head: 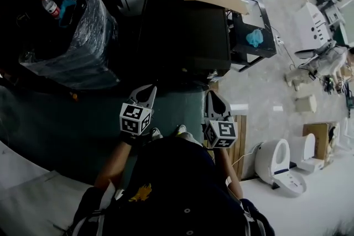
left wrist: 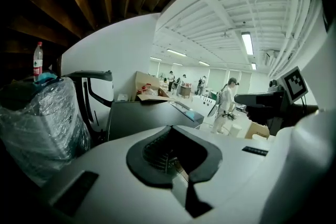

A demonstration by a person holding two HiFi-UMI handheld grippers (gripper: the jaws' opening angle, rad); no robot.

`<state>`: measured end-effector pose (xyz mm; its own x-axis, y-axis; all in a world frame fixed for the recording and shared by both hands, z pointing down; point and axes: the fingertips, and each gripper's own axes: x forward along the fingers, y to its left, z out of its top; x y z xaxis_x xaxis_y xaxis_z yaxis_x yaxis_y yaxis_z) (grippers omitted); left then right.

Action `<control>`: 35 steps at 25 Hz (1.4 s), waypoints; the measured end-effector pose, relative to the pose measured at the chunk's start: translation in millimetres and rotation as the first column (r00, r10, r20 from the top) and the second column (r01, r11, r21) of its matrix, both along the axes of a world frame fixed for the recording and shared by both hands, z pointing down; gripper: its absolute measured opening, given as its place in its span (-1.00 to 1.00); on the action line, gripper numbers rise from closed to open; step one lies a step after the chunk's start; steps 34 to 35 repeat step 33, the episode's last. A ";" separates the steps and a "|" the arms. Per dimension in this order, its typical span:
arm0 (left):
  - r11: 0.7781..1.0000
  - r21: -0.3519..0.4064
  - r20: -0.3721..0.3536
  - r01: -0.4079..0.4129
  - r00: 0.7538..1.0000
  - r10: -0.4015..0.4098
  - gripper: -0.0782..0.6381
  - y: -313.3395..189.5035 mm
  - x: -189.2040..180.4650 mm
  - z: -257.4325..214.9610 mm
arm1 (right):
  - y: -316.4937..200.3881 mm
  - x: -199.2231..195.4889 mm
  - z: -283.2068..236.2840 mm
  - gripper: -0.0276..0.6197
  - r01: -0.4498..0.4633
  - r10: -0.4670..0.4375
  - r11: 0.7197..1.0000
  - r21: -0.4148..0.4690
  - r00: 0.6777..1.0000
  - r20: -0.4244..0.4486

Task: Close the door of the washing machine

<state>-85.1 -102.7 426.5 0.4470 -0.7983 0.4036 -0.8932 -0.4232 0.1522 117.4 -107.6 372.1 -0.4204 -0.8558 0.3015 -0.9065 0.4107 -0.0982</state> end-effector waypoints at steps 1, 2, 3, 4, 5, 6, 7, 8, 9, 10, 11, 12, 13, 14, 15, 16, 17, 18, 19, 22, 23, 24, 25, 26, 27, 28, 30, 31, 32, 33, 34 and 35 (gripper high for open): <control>1.000 -0.017 -0.008 -0.004 1.000 0.004 -0.73 3.1 -2.1 2.8 | 1.6 -0.5 -0.6 -0.83 -0.007 0.007 1.000 0.003 1.000 0.004; 1.000 -0.030 -0.014 -0.005 1.000 0.004 -0.73 5.9 -5.0 4.8 | 3.2 -1.9 -0.7 -0.83 -0.011 0.011 1.000 0.005 1.000 0.006; 0.999 -0.035 -0.015 -0.003 1.000 0.003 -0.73 7.9 -8.3 5.8 | 4.0 -4.1 -1.0 -0.83 -0.011 0.011 1.000 0.006 1.000 0.006; 0.999 -0.035 -0.011 -0.003 1.000 0.003 -0.73 8.8 -11.2 5.9 | 3.8 -6.7 -2.0 -0.83 -0.009 0.009 1.000 0.009 1.000 0.003; 1.000 -0.031 -0.005 -0.004 1.000 0.004 -0.73 8.8 -13.5 5.2 | 2.9 -9.3 -3.6 -0.83 -0.006 0.006 1.000 0.014 1.000 -0.001; 1.000 -0.027 0.000 -0.005 1.000 0.005 -0.73 8.3 -15.0 4.2 | 1.9 -11.6 -5.4 -0.83 -0.004 0.004 1.000 0.019 1.000 -0.006; 1.000 -0.023 0.003 -0.007 1.000 0.007 -0.73 7.8 -15.9 3.3 | 1.2 -13.3 -6.9 -0.83 -0.002 0.003 1.000 0.023 1.000 -0.011; 1.000 -0.020 0.004 -0.009 1.000 0.009 -0.73 7.6 -16.3 2.7 | 1.1 -14.4 -7.5 -0.83 -0.001 0.002 1.000 0.025 1.000 -0.015; 1.000 -0.019 0.003 -0.010 1.000 0.010 -0.73 8.0 -16.3 2.7 | 1.6 -15.2 -7.2 -0.83 -0.001 0.001 1.000 0.024 1.000 -0.019; 1.000 -0.019 0.000 -0.010 1.000 0.010 -0.73 8.7 -16.2 3.1 | 2.4 -15.6 -6.3 -0.83 -0.001 0.001 1.000 0.021 1.000 -0.021; 1.000 -0.020 -0.005 -0.009 1.000 0.009 -0.73 9.7 -16.0 3.9 | 3.2 -16.0 -5.5 -0.83 -0.001 0.002 1.000 0.018 1.000 -0.023; 1.000 -0.020 -0.009 -0.007 1.000 0.007 -0.73 10.8 -15.9 4.7 | 3.9 -16.5 -5.2 -0.83 -0.003 0.003 1.000 0.017 1.000 -0.024; 1.000 -0.019 -0.012 -0.007 1.000 0.006 -0.73 11.8 -15.7 5.4 | 4.2 -17.0 -5.4 -0.83 -0.005 0.005 1.000 0.018 1.000 -0.025; 1.000 -0.018 -0.013 -0.008 1.000 0.008 -0.73 12.6 -15.3 6.3 | 4.2 -17.5 -5.9 -0.83 -0.007 0.007 1.000 0.019 1.000 -0.025; 1.000 -0.018 -0.011 -0.012 1.000 0.012 -0.73 13.1 -14.8 7.6 | 4.1 -18.0 -6.4 -0.83 -0.009 0.010 1.000 0.020 1.000 -0.025; 1.000 -0.020 -0.008 -0.018 1.000 0.018 -0.73 13.3 -14.4 9.4 | 4.0 -18.6 -6.4 -0.83 -0.011 0.011 1.000 0.020 1.000 -0.025; 0.999 -0.023 -0.003 -0.025 1.000 0.025 -0.73 13.4 -14.6 11.3 | 4.2 -19.5 -5.7 -0.83 -0.011 0.012 1.000 0.018 1.000 -0.027; 0.999 -0.026 0.001 -0.030 1.000 0.030 -0.73 13.3 -15.4 12.9 | 4.7 -20.6 -4.4 -0.83 -0.011 0.011 1.000 0.015 0.999 -0.030; 0.999 -0.029 0.001 -0.034 0.999 0.034 -0.73 13.0 -16.5 13.8 | 5.4 -21.7 -2.9 -0.83 -0.009 0.010 1.000 0.012 0.999 -0.036; 0.999 -0.032 -0.007 -0.040 0.999 0.040 -0.73 10.4 -18.8 14.5 | 7.5 -24.2 -0.7 -0.83 -0.010 0.010 1.000 0.007 0.999 -0.048; 0.999 -0.032 -0.009 -0.044 0.999 0.044 -0.73 9.4 -18.9 14.8 | 8.1 -24.3 -0.2 -0.83 -0.015 0.015 1.000 0.008 0.999 -0.048; 0.998 -0.032 -0.011 -0.049 0.999 0.049 -0.73 8.7 -18.4 15.4 | 8.8 -24.2 0.3 -0.83 -0.021 0.021 1.000 0.007 0.999 -0.047; 0.998 -0.033 -0.013 -0.055 0.998 0.055 -0.73 8.2 -17.4 15.9 | 9.8 -24.3 0.8 -0.83 -0.026 0.026 1.000 0.006 0.999 -0.046; 0.997 -0.033 -0.014 -0.064 0.998 0.063 -0.73 7.8 -16.1 16.4 | 10.7 -24.7 1.0 -0.83 -0.030 0.031 1.000 0.004 0.998 -0.047; 0.997 -0.032 -0.014 -0.073 0.997 0.073 -0.73 7.4 -14.9 16.7 | 11.6 -25.7 1.0 -0.83 -0.034 0.034 0.999 0.002 0.998 -0.049; 0.996 -0.032 -0.012 -0.082 0.997 0.082 -0.73 7.1 -14.0 17.0 | 12.4 -27.3 1.0 -0.83 -0.035 0.035 0.999 0.001 0.998 -0.050; 0.995 -0.031 -0.008 -0.096 0.995 0.096 -0.73 7.0 -13.7 17.2 | 14.2 -32.1 1.4 -0.83 -0.032 0.032 0.999 -0.001 0.998 -0.052; 0.994 -0.030 -0.007 -0.101 0.995 0.101 -0.73 6.7 -14.2 17.1 | 15.0 -35.1 1.6 -0.83 -0.029 0.029 1.000 -0.001 0.998 -0.054; 0.994 -0.028 -0.006 -0.105 0.994 0.105 -0.73 6.4 -15.0 17.0 | 15.8 -38.2 1.7 -0.83 -0.026 0.026 1.000 -0.001 0.998 -0.055; 0.994 -0.026 -0.006 -0.109 0.994 0.108 -0.73 6.0 -15.8 16.9 | 16.6 -41.4 1.9 -0.83 -0.023 0.023 1.000 -0.002 0.998 -0.055; 0.994 -0.026 -0.006 -0.109 0.994 0.108 -0.73 6.0 -15.8 16.9 | 16.6 -41.4 1.9 -0.83 -0.023 0.023 1.000 -0.002 0.998 -0.055; 0.994 -0.026 -0.006 -0.109 0.994 0.108 -0.73 6.0 -15.8 16.9 | 16.6 -41.4 1.9 -0.83 -0.023 0.023 1.000 -0.002 0.998 -0.055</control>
